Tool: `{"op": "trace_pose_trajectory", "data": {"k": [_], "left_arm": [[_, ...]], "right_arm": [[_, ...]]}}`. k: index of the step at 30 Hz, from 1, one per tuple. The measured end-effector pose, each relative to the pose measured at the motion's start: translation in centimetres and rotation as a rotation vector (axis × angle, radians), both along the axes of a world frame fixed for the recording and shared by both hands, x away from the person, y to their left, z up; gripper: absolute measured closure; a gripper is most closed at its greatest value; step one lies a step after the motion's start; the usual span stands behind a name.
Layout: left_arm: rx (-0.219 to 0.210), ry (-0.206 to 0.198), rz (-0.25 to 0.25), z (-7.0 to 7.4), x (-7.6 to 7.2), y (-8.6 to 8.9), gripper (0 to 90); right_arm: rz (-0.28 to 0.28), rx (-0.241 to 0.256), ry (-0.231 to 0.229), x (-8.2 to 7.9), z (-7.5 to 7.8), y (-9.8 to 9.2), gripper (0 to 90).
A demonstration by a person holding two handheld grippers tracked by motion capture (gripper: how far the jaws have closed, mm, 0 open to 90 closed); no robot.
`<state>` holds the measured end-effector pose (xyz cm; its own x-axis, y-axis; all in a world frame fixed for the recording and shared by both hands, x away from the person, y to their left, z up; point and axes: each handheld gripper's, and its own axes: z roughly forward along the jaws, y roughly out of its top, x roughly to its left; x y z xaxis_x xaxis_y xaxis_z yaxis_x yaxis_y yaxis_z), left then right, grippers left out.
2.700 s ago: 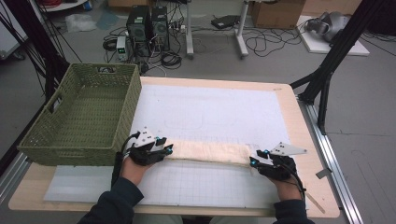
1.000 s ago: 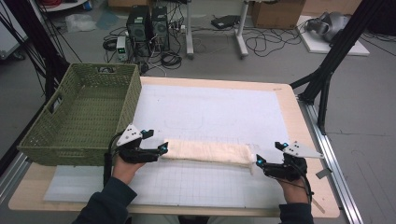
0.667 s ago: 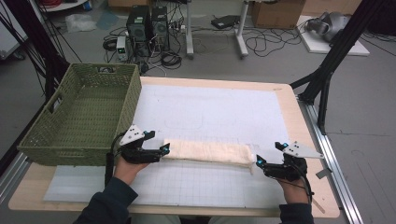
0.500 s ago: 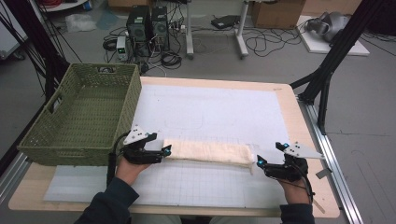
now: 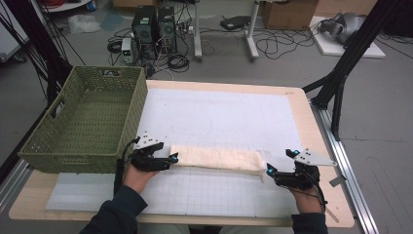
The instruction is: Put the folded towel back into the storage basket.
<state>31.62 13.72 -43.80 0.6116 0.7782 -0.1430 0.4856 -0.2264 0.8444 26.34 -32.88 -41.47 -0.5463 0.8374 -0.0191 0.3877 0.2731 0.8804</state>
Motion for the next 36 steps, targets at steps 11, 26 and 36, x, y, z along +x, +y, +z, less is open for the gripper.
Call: {"op": "trace_pose_trajectory", "data": {"k": [11,26,36], "left_arm": [[0.108,0.029,0.007,-0.9,-0.1,-0.6,37.3],[0.148,0.054,-0.017,-0.8,-0.7,-1.5,57.0],[0.164,0.046,-0.015,-0.9,-0.7,-1.9,49.3]], "right_arm": [[0.011,-0.001,0.012,0.1,-0.2,0.2,10.8],[0.036,-0.013,0.035,0.4,-0.6,1.0,10.8],[0.039,-0.016,0.042,0.5,-0.6,1.2,10.8]]}}
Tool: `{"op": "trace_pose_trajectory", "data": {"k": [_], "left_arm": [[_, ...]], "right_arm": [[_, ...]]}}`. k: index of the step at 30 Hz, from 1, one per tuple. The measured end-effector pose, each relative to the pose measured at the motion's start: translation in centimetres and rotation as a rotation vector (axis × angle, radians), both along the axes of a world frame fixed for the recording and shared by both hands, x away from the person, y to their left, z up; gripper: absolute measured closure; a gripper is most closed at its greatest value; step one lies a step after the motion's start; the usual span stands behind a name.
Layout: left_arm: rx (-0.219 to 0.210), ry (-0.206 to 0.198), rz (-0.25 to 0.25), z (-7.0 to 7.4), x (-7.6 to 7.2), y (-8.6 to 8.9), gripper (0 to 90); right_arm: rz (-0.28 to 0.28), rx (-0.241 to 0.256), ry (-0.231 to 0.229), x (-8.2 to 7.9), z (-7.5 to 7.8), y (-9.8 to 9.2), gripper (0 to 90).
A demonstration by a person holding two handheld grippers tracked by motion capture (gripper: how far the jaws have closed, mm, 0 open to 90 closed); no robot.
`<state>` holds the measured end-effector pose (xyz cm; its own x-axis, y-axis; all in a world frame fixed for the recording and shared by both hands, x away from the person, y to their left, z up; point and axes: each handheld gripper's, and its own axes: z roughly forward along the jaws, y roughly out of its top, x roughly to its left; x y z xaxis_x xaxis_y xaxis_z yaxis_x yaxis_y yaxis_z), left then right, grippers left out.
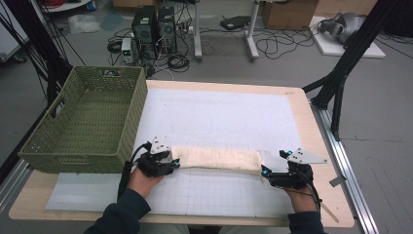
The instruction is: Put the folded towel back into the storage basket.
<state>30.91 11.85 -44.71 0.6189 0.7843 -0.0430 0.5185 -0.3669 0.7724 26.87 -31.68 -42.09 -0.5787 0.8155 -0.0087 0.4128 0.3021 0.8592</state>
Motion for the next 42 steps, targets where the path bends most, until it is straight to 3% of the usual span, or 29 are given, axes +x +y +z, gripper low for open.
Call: {"op": "trace_pose_trajectory", "data": {"k": [3,6,10,17,22,27,31,36,42], "left_arm": [[-0.029,0.032,-0.001,0.0,0.1,0.1,53.4],[-0.046,0.042,-0.013,0.0,-0.1,-0.1,67.0],[-0.067,0.048,-0.025,0.0,-0.2,-0.2,77.5],[-0.081,0.045,-0.035,0.1,-0.1,-0.1,80.2],[-0.107,0.034,-0.023,0.2,-0.1,0.0,80.2],[-0.114,0.035,-0.017,0.2,0.0,0.1,80.0],[-0.108,0.04,-0.02,0.2,0.0,0.2,80.0],[-0.107,0.041,-0.02,0.2,0.0,0.3,79.7],[-0.096,0.039,-0.018,0.1,0.0,0.2,79.6]], "right_arm": [[0.002,-0.002,0.0,0.1,0.0,0.1,10.9],[0.004,-0.002,0.003,0.1,-0.1,0.1,10.9],[0.007,0.0,0.011,0.2,-0.3,0.2,11.0],[0.012,0.006,0.041,0.6,-0.7,0.4,10.8],[-0.028,0.02,0.065,1.1,-1.3,0.5,10.8],[-0.015,0.017,0.073,1.5,-1.7,1.4,11.0],[0.008,-0.003,0.094,1.7,-1.9,2.3,23.2],[0.031,-0.024,0.072,1.5,-1.9,3.0,42.3],[0.03,-0.017,0.135,1.6,-2.5,3.1,50.2]]}}
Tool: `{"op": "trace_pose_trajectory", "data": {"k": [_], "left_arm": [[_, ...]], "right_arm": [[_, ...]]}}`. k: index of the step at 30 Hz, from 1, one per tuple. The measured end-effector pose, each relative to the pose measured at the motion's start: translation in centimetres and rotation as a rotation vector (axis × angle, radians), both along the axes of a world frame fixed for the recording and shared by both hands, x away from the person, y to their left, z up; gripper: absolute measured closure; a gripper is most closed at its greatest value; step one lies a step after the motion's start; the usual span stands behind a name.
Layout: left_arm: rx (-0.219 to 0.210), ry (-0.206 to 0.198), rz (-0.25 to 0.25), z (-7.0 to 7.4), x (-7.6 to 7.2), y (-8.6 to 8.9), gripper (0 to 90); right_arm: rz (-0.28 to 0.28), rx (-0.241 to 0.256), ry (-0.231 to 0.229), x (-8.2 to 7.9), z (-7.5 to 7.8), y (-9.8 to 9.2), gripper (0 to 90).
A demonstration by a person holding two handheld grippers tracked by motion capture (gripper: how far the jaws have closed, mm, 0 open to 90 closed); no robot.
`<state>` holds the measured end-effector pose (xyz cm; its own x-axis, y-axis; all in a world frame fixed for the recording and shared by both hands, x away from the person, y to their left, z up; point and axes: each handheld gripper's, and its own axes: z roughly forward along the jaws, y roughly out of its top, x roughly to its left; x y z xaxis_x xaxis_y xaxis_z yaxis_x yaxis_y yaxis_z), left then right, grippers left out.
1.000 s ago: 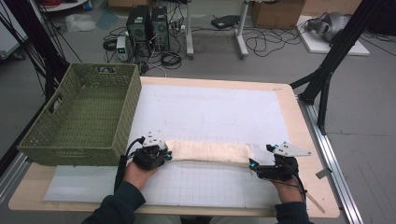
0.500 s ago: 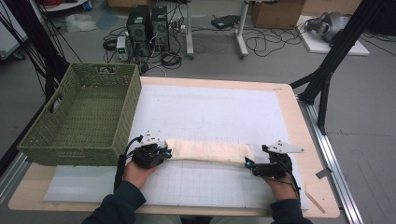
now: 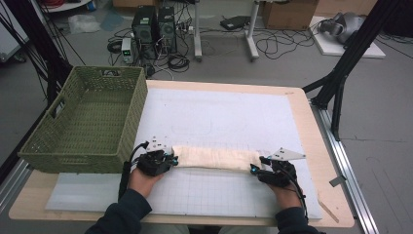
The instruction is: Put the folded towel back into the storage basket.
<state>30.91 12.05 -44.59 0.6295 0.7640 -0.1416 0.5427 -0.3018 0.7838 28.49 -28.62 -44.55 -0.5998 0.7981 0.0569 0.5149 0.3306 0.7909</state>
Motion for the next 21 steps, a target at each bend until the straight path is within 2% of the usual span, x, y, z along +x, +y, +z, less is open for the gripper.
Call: {"op": "trace_pose_trajectory", "data": {"k": [2,5,8,11,14,16,17,18,19,21], "left_arm": [[0.004,-0.001,-0.001,0.0,0.0,0.0,79.7],[0.015,-0.001,-0.004,0.0,0.0,0.1,79.6],[0.011,-0.002,0.001,-0.1,0.0,0.0,79.7],[0.018,-0.003,-0.003,-0.1,0.0,0.0,79.7],[0.019,-0.003,-0.003,-0.1,0.0,0.0,79.7],[0.018,-0.004,-0.003,-0.1,-0.1,0.0,79.5],[0.017,-0.004,-0.003,-0.1,-0.1,0.0,79.5],[0.017,-0.004,-0.001,-0.1,-0.1,0.0,79.4],[0.015,-0.005,0.0,-0.2,-0.1,0.0,79.4],[0.018,-0.006,-0.002,-0.2,-0.1,0.0,79.3]], "right_arm": [[0.007,-0.018,0.021,0.0,-0.3,0.2,51.7],[0.016,-0.032,0.02,0.0,-0.3,0.4,51.5],[0.03,0.003,0.045,0.0,-0.5,0.2,48.7],[0.027,-0.003,0.041,-0.1,-0.6,0.2,48.6],[0.011,-0.023,0.034,-0.2,-0.5,0.4,46.6],[-0.043,-0.035,0.05,-0.1,-0.4,0.5,46.1],[-0.09,-0.024,0.082,0.0,-0.3,0.5,48.2],[-0.129,-0.024,0.09,0.0,-0.2,0.7,50.6],[-0.131,-0.034,0.088,0.0,-0.1,0.9,57.8],[-0.082,-0.036,0.073,-0.4,-0.1,1.3,69.7]]}}
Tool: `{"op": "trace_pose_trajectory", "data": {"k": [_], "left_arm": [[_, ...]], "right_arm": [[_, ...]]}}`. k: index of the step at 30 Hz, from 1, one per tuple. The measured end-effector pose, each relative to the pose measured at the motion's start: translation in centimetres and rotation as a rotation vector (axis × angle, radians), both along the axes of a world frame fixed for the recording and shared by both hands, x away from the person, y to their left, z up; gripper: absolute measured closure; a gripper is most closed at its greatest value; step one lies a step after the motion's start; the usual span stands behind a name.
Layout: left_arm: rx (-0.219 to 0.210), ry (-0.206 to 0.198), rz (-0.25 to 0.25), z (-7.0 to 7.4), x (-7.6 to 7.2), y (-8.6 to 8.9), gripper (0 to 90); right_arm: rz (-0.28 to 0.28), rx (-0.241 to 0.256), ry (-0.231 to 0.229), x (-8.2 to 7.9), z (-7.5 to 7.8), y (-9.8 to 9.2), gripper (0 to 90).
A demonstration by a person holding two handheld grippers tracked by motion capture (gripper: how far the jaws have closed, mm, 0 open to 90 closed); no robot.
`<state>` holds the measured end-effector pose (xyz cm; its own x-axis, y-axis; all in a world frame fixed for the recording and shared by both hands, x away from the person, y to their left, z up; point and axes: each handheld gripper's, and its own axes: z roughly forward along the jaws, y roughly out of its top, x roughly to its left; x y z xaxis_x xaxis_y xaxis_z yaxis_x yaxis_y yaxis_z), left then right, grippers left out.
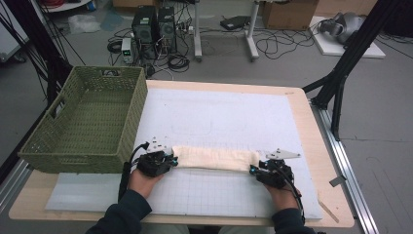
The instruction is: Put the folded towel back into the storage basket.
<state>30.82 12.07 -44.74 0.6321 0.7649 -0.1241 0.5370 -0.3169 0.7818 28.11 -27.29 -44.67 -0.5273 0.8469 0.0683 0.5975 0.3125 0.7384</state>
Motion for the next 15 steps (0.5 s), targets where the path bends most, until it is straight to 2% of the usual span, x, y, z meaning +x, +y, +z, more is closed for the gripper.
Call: {"op": "trace_pose_trajectory", "data": {"k": [1,5,9,12,15], "left_arm": [[0.0,0.0,0.0,0.0,-0.01,-0.01,79.3],[-0.004,-0.001,0.002,-0.05,0.03,-0.03,79.3],[0.001,-0.001,-0.001,0.01,0.04,-0.01,79.5],[0.001,-0.02,-0.001,0.34,-0.1,-0.08,80.0],[-0.022,-0.04,0.004,0.79,-0.19,0.04,80.8]], "right_arm": [[0.016,0.0,-0.004,-0.12,-0.02,0.08,74.0],[0.031,0.037,0.009,-0.07,-0.12,-0.07,79.9],[0.04,0.002,-0.012,-0.19,-0.02,0.27,80.9],[0.045,-0.005,-0.008,-0.05,0.12,0.26,81.1],[0.046,-0.005,-0.007,0.02,0.24,0.2,81.2]]}}
